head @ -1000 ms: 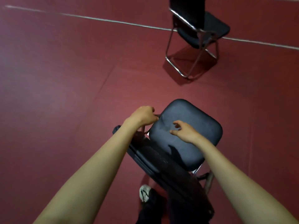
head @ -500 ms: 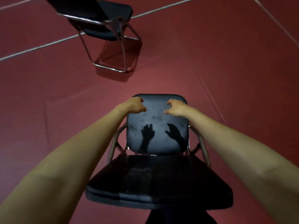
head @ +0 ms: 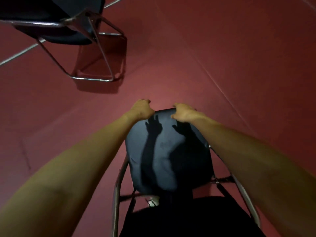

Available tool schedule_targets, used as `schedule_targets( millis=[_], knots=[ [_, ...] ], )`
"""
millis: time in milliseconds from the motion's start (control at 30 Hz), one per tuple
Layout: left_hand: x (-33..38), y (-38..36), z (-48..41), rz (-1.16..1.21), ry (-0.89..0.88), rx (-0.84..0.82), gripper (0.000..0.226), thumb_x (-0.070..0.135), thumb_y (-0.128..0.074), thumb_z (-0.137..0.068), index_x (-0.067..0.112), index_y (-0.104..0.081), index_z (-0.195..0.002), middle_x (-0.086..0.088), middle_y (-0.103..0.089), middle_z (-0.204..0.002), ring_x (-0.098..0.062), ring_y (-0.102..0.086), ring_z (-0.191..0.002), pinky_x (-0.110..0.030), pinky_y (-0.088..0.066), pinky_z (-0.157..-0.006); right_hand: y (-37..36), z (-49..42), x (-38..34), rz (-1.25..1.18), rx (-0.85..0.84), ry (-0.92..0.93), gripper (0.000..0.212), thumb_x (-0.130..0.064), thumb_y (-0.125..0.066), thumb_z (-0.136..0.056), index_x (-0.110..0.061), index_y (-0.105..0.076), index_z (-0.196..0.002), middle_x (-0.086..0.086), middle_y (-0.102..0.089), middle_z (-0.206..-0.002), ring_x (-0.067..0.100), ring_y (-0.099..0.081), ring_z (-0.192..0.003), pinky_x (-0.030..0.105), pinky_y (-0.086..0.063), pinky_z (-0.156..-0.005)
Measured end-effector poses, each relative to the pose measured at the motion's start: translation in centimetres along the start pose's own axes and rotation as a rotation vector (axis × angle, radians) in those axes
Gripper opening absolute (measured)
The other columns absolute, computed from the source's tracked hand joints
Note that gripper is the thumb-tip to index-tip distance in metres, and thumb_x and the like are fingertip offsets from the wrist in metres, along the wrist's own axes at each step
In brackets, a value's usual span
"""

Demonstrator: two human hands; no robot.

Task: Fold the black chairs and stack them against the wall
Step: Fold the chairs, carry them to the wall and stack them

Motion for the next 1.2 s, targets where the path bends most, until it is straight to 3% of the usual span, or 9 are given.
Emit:
schedule_targets(
  millis=[133,233,300,400,533,700,800,967,1200],
  knots=[
    [-2.4,-5.5,-6.4,-0.059,0.003,-0.055,0.060,0.020,-0.055,-0.094,0.001,-0.034,-0.146,-0.020,-0.034,-0.152,-0.033,-0.036,-0.138,-0.034,-0.031,-0.109,-4.5,-6.1,2.5,0.128,-0.057,0.004,0.066,-0.036,-0.054,-0.093,-0.013,-0.026,-0.149,0.010,-0.025,-0.155,0.030,-0.021,-0.143,0.047,-0.024,-0.114],
    [-4.5,-9.5,-10.1,-0.049,0.012,-0.053,0.058,0.033,-0.050,-0.098,0.003,-0.035,-0.146,-0.020,-0.034,-0.151,-0.035,-0.034,-0.138,-0.039,-0.030,-0.112,-7.0,-9.6,4.8,0.136,-0.043,-0.025,0.064,-0.047,-0.038,-0.099,-0.015,-0.021,-0.151,0.005,-0.009,-0.160,0.025,0.005,-0.147,0.052,-0.004,-0.117],
    [-5.2,-11.4,-12.0,-0.021,0.008,-0.026,0.058,0.041,-0.043,-0.100,0.004,-0.035,-0.145,-0.018,-0.034,-0.151,-0.034,-0.032,-0.139,-0.044,-0.027,-0.114,-7.8,-11.2,5.6,0.103,-0.015,-0.039,0.061,-0.048,-0.028,-0.101,-0.016,-0.020,-0.151,0.003,-0.004,-0.161,0.023,0.012,-0.147,0.052,0.003,-0.117],
    [-6.0,-13.9,-13.6,0.005,0.054,-0.033,0.058,0.049,-0.032,-0.101,0.009,-0.038,-0.143,-0.014,-0.035,-0.151,-0.032,-0.030,-0.140,-0.055,-0.022,-0.114,-9.1,-12.9,5.9,0.106,-0.035,-0.025,0.060,-0.049,-0.025,-0.101,-0.018,-0.018,-0.152,0.002,-0.006,-0.161,0.022,0.008,-0.147,0.054,0.005,-0.116],
    [-6.1,-14.7,-15.4,-0.059,0.073,-0.018,0.060,0.052,-0.023,-0.102,0.012,-0.035,-0.146,-0.014,-0.037,-0.151,-0.030,-0.030,-0.140,-0.057,-0.010,-0.115,-9.5,-14.1,5.8,0.150,0.043,0.009,0.060,-0.050,-0.025,-0.100,-0.018,-0.018,-0.150,0.003,-0.010,-0.160,0.022,0.001,-0.148,0.060,0.008,-0.113],
    [-6.9,-14.7,-17.5,-0.041,0.123,0.042,0.064,0.057,-0.019,-0.100,0.009,-0.052,-0.127,-0.017,-0.055,-0.133,-0.033,-0.046,-0.127,-0.052,-0.015,-0.115,-9.6,-14.6,5.6,0.148,0.185,0.027,0.067,-0.060,-0.026,-0.096,-0.012,-0.027,-0.143,0.008,-0.027,-0.152,0.024,-0.012,-0.144,0.061,0.010,-0.112],
    [-6.7,-14.4,-17.4,-0.048,0.131,0.086,0.066,0.060,-0.021,-0.098,0.011,-0.055,-0.125,-0.016,-0.060,-0.128,-0.033,-0.050,-0.123,-0.048,-0.022,-0.110,-8.8,-14.5,5.4,0.140,0.247,0.029,0.068,-0.065,-0.027,-0.093,-0.013,-0.034,-0.137,0.006,-0.041,-0.141,0.024,-0.028,-0.134,0.060,0.001,-0.113],
    [-6.3,-13.8,-16.3,-0.143,0.151,0.009,0.071,0.065,-0.018,-0.095,0.017,-0.066,-0.113,-0.013,-0.066,-0.117,-0.032,-0.051,-0.120,-0.046,-0.024,-0.105,-7.9,-13.4,5.2,0.250,0.152,0.016,0.077,-0.074,-0.023,-0.088,-0.020,-0.035,-0.142,0.009,-0.032,-0.145,0.026,-0.024,-0.137,0.060,-0.005,-0.110],
    [-4.8,-12.6,-10.9,-0.211,0.141,0.038,0.074,0.062,-0.015,-0.096,0.011,-0.067,-0.111,-0.015,-0.063,-0.122,-0.031,-0.041,-0.126,-0.045,-0.024,-0.104,-7.4,-8.7,4.4,0.244,0.103,-0.034,0.087,-0.079,-0.023,-0.083,-0.019,-0.028,-0.146,0.013,-0.018,-0.154,0.030,-0.012,-0.142,0.061,-0.001,-0.111]
  ],
)
Point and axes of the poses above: each hand's wrist, its own z-axis away from the middle knuckle, its own y-axis out of the back of the hand, x = y × z, the point moved 10 cm from there along -z, towards the middle knuckle
